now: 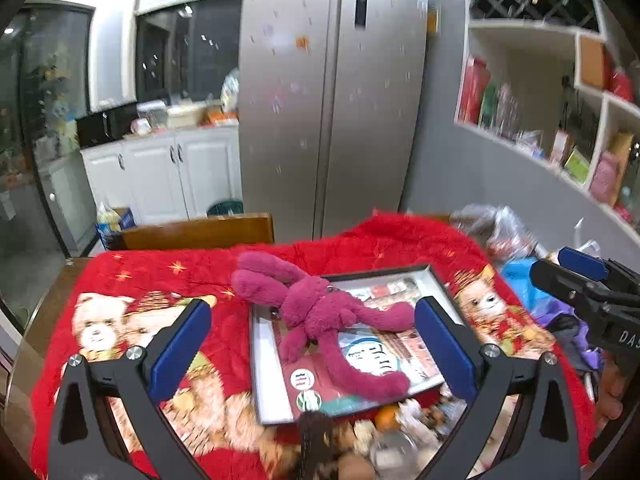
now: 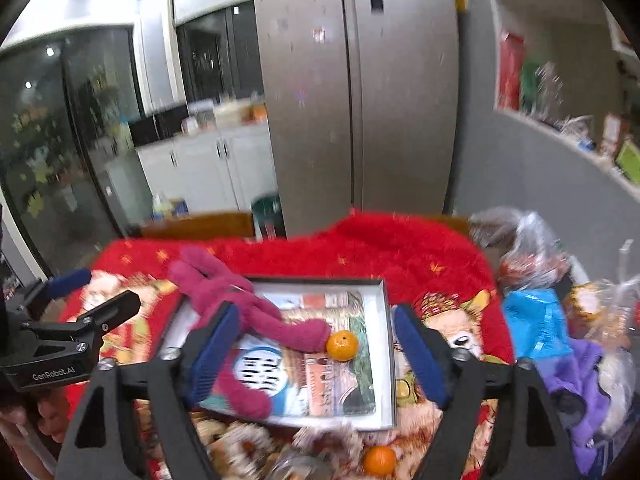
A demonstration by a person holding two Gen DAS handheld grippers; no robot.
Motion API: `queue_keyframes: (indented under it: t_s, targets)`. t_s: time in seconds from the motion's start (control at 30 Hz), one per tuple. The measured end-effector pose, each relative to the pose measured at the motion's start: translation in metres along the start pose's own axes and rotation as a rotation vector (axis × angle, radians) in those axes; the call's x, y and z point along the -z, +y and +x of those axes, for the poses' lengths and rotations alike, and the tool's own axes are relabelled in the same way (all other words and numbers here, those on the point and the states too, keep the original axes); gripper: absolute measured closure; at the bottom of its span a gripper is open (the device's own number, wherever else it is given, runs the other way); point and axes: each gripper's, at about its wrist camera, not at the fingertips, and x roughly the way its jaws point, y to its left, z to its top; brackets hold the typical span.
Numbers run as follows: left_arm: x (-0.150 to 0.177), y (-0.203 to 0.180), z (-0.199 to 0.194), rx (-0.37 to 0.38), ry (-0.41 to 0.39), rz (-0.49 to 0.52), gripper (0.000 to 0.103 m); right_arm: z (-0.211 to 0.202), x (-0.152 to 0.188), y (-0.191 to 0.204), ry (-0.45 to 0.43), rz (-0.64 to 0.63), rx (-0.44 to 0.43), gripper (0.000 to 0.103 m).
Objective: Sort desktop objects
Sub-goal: 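Withdraw both open tools from the picture box back to the pile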
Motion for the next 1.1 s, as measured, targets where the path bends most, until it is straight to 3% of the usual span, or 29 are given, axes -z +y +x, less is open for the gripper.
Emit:
queue_keyframes:
  t_s: [0.1,0.27,0.4,0.47,0.57,0.63,0.83,1.1]
  targets:
    - [0.016,-0.003,-0.05,-0.014,-0.044,0.013,0.0,-0.054,0.007,0.01,-0.092,-0.02,-0.008,0.017]
    - [0.085,-0.013,-0.106,-0.101,-0.057,0.074,0.0,-0.114,0.036,0.029,-0.163,-0.058,0.058,0.017]
    - [0.16,-0.021,-0.113,-0.023,0.031,0.068,0.0,-0.15,0.087,0.036,-0.247,-0.064,0.085,0.017]
    - [0.193,-0.026,-0.107,-0.019,0.086,0.044,0.0,-0.159,0.118,0.032,-0.271,-0.03,0.066,0.017]
    - [0.218,-0.035,-0.093,-0.016,0.153,0.075,0.0,-0.152,0.15,0.028,-0.205,-0.031,0.026,0.017]
    - [0.226,-0.042,-0.089,-0.024,0.156,0.086,0.0,-0.143,0.162,0.029,-0.149,-0.047,0.05,0.017]
    - [0.234,-0.05,-0.079,0.021,0.15,0.076,0.0,-0.119,0.196,0.039,-0.062,-0.084,-0.03,0.017]
    - [0.241,-0.061,-0.046,0.041,0.222,0.085,0.0,-0.092,0.222,0.049,0.025,-0.1,-0.064,0.017]
